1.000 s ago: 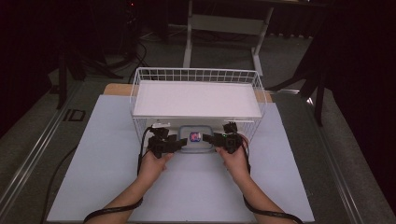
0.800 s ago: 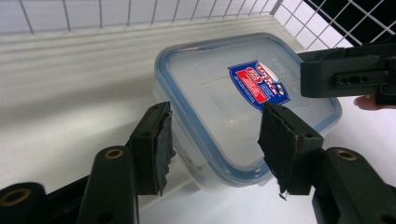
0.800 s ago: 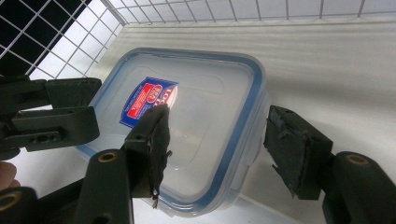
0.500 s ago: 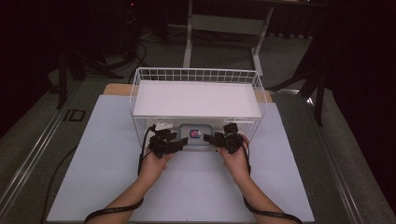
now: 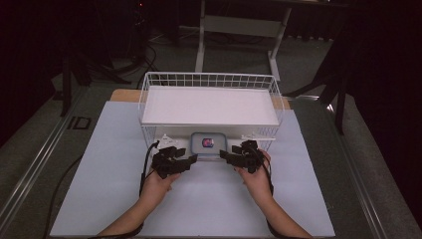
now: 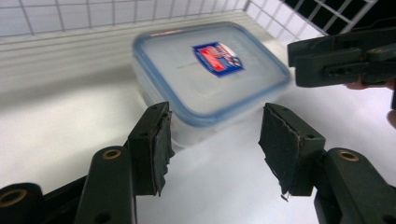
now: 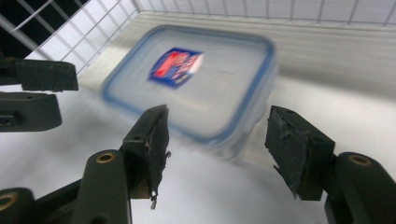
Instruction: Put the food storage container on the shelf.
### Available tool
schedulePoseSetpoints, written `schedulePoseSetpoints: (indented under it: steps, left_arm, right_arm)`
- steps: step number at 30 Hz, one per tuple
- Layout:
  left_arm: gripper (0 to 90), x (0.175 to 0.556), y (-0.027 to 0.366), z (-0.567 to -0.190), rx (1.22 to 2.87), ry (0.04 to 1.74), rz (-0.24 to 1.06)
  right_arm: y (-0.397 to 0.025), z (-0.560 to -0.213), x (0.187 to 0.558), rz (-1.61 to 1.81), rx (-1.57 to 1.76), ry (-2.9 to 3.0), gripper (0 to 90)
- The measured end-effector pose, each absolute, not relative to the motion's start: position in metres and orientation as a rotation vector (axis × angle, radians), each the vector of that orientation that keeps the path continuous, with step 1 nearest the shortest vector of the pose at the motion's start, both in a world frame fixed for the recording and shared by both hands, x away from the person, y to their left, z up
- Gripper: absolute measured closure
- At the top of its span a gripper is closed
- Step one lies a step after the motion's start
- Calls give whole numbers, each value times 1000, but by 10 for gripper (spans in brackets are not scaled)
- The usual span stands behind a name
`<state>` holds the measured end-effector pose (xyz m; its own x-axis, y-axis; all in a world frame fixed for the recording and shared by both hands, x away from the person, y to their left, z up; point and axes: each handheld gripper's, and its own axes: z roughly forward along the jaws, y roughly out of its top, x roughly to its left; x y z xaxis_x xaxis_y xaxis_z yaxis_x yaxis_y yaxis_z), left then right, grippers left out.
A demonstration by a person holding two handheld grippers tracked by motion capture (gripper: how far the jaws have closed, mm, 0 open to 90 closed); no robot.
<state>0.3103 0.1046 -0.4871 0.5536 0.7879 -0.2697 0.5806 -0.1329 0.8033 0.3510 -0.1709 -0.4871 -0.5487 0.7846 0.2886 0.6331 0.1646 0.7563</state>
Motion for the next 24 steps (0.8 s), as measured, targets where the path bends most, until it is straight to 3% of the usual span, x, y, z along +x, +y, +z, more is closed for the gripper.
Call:
schedulePoseSetpoints:
  steps: [7, 9, 11, 12, 13, 15, 16, 24]
  left_arm:
    - [361, 296, 113, -485, 1800, 1095, 228]
    - [232, 293, 118, -486, 1786, 1046, 196]
    - [197, 291, 120, -487, 1780, 1032, 201]
    - [197, 287, 122, -488, 1769, 1025, 250]
    - [131, 286, 124, -490, 1756, 1018, 264]
    - [22, 286, 126, -493, 1739, 1025, 265]
    - [16, 285, 128, -495, 1728, 1038, 257]
    - [16, 287, 133, -509, 1734, 1068, 274]
  right_arm:
    - [-155, -484, 326, 1335, 1316, 2294, 438]
    - [-151, -486, 320, 1325, 1328, 2311, 524]
    - [-148, -487, 318, 1306, 1325, 2324, 577]
    - [-146, -488, 316, 1283, 1309, 2330, 631]
    - [-141, -491, 313, 1245, 1291, 2338, 731]
    - [-138, -495, 314, 1237, 1310, 2344, 844]
    - [-136, -497, 314, 1233, 1309, 2348, 889]
    - [-120, -507, 324, 1177, 1285, 2363, 900]
